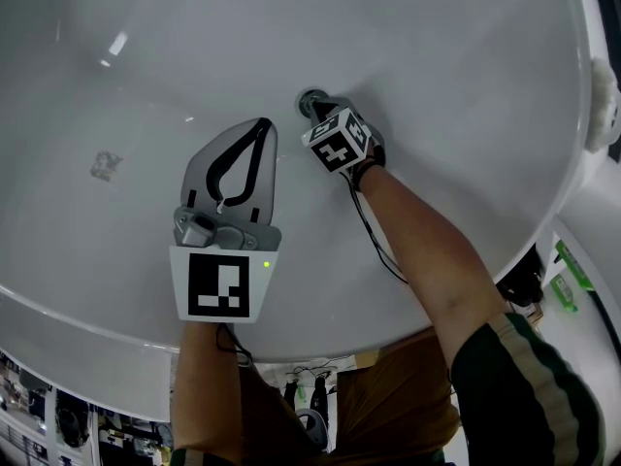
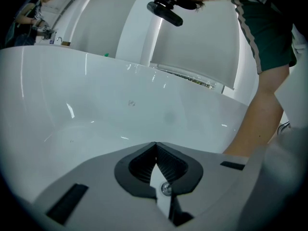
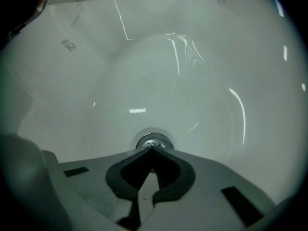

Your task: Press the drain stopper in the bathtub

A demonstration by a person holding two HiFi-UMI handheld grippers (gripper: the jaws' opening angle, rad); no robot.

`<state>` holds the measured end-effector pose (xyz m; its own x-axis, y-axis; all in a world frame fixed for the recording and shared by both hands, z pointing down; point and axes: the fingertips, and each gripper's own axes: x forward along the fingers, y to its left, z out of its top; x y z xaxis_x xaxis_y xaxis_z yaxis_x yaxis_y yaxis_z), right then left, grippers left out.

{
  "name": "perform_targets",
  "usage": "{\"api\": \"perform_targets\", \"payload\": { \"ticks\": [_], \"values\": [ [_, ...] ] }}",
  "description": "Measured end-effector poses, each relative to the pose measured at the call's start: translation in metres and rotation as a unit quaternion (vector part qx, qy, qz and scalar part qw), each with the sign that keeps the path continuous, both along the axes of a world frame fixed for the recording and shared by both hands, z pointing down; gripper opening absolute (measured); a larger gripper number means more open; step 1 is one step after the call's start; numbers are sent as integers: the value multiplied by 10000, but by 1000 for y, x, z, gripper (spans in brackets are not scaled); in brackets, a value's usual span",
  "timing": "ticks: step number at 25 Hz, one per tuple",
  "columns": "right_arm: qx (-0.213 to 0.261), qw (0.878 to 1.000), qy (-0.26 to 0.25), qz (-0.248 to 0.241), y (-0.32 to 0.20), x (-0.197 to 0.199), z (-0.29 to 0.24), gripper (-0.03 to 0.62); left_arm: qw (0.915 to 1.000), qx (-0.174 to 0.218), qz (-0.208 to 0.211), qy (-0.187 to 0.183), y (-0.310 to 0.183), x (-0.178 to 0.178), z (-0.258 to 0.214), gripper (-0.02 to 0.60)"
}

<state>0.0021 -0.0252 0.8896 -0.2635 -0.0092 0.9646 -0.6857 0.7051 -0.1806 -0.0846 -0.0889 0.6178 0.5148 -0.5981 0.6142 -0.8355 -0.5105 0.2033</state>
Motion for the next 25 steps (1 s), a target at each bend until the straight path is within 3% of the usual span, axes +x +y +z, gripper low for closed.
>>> {"api": "perform_targets", "payload": {
  "ticks": [14,25],
  "values": [
    [0,9999,-103,53,-2,-1,-1,11,9999,6,102,29,1,3,0,9],
    [57,9999,-91,-110,-1,-3,-1,12,9986,115,509,-79,5,15,0,9]
  ]
}}
